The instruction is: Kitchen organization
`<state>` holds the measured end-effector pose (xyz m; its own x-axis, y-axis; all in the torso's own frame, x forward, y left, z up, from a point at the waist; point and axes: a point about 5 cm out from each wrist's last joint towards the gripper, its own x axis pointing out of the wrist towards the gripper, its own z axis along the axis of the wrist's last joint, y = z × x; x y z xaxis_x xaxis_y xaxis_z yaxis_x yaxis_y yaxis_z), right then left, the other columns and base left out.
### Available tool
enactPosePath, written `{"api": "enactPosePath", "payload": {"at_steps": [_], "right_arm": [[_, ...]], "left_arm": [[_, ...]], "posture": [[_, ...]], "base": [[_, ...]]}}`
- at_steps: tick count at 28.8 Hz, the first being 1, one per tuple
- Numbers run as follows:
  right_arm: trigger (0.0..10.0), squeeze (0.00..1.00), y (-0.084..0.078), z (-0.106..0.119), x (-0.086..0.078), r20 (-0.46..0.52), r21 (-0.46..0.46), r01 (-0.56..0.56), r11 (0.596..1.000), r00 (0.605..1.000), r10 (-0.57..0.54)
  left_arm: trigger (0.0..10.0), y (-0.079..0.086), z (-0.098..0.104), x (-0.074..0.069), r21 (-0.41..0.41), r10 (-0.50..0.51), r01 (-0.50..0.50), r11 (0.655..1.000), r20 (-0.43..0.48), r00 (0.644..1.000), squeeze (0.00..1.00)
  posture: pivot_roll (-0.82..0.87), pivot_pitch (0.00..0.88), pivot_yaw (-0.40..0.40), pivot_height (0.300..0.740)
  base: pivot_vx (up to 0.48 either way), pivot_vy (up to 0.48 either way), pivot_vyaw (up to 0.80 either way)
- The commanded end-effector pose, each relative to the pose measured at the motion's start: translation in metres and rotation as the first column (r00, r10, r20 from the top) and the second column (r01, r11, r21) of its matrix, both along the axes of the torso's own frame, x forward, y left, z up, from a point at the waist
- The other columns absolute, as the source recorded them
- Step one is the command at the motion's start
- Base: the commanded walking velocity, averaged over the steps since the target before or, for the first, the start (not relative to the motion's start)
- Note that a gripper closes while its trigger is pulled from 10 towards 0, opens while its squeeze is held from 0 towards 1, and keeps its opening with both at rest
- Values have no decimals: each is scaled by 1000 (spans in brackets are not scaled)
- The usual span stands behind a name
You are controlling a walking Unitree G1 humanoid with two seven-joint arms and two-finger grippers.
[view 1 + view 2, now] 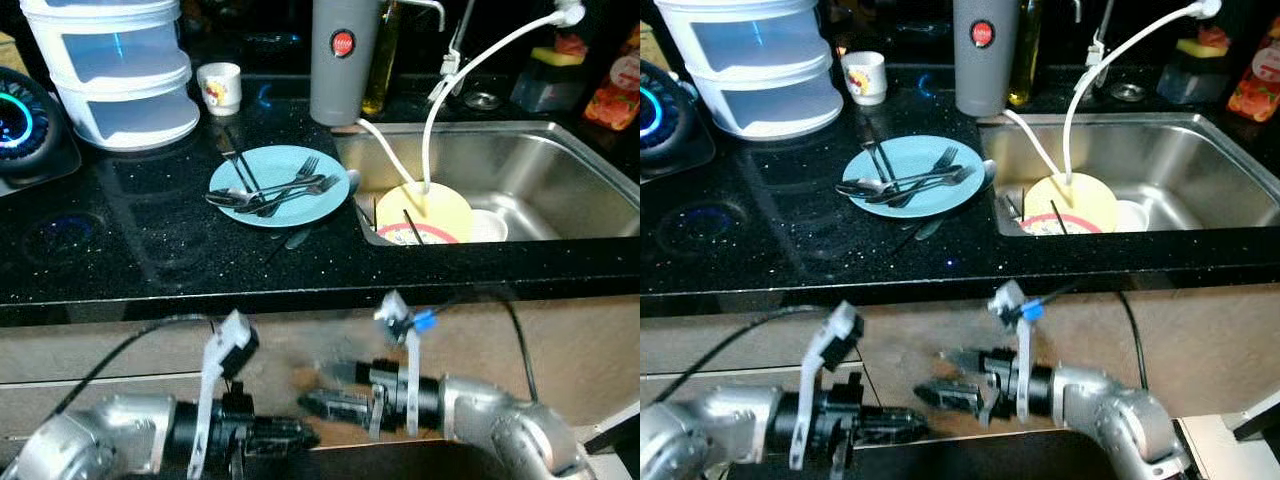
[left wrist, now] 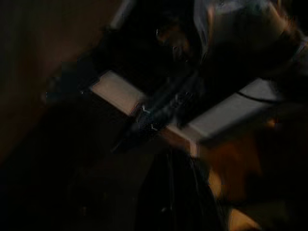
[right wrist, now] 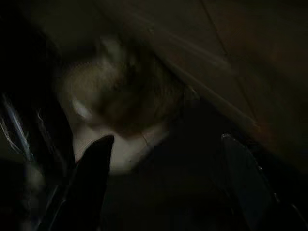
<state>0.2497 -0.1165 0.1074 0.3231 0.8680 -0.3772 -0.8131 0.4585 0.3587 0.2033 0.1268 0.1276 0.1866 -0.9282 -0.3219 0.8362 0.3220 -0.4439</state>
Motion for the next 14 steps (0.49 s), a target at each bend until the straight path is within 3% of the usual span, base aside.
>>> {"api": "enactPosePath", "payload": {"at_steps": [1,2,3,4,5,6,7,8,9,10,12,13,14], "right_arm": [[10000,0,-10,-34,-9,-70,-151,29,988,997,-39],[10000,0,-16,-54,-11,-84,-236,77,969,991,-99],[10000,0,-16,-54,-11,-84,-236,77,969,991,-99],[10000,0,-23,-76,-11,-81,-317,164,934,977,-199],[10000,0,-23,-76,-11,-81,-317,164,934,977,-199],[10000,0,-29,-96,-11,-58,-370,287,884,942,-330],[10000,0,-38,-121,-13,-23,-400,485,777,843,-538],[10000,0,-38,-121,-13,-23,-400,485,777,843,-538],[10000,0,-41,-129,-15,-44,-383,578,720,767,-640],[10000,0,-41,-129,-15,-44,-383,578,720,767,-640],[10000,0,-45,-145,-23,-68,-393,657,643,677,-733],[10000,0,-45,-145,-23,-68,-393,657,643,677,-733],[10000,0,-44,-153,-30,-61,-429,659,618,661,-748]], "left_arm": [[10000,5,-30,-3,119,116,-107,987,-66,991,0],[10000,9,-51,-3,187,235,-216,958,-86,968,0],[10000,9,-51,-3,187,235,-216,958,-86,968,0],[10000,15,-74,-3,268,369,-337,903,-80,926,0],[10000,15,-74,-3,268,369,-337,903,-80,926,0],[10000,25,-96,-2,335,495,-451,828,-58,867,0],[10000,39,-124,-6,422,621,-560,713,-9,784,0],[10000,39,-124,-6,422,621,-560,713,-9,784,0],[10000,44,-135,-8,442,672,-599,668,-11,741,0],[10000,44,-135,-8,442,672,-599,668,-11,741,0],[10000,50,-154,-14,487,738,-648,586,9,675,0],[10000,50,-154,-14,487,738,-648,586,9,675,0],[10000,55,-165,-16,517,790,-689,508,40,612,0]], "posture": [[76,136,5,740],[76,136,5,740],[76,136,5,740],[70,123,1,740],[70,123,1,740],[70,119,-1,740],[66,106,-4,740],[66,106,-4,740],[65,101,-4,740],[65,101,-4,740],[60,83,-3,740],[60,83,-3,740],[59,78,-4,740]], "base": [[0,0,0],[0,0,0],[0,0,0],[0,0,0],[0,0,0],[0,0,0],[0,0,0],[0,0,0],[0,0,0],[0,0,0],[0,0,0],[0,0,0],[0,0,0]]}}
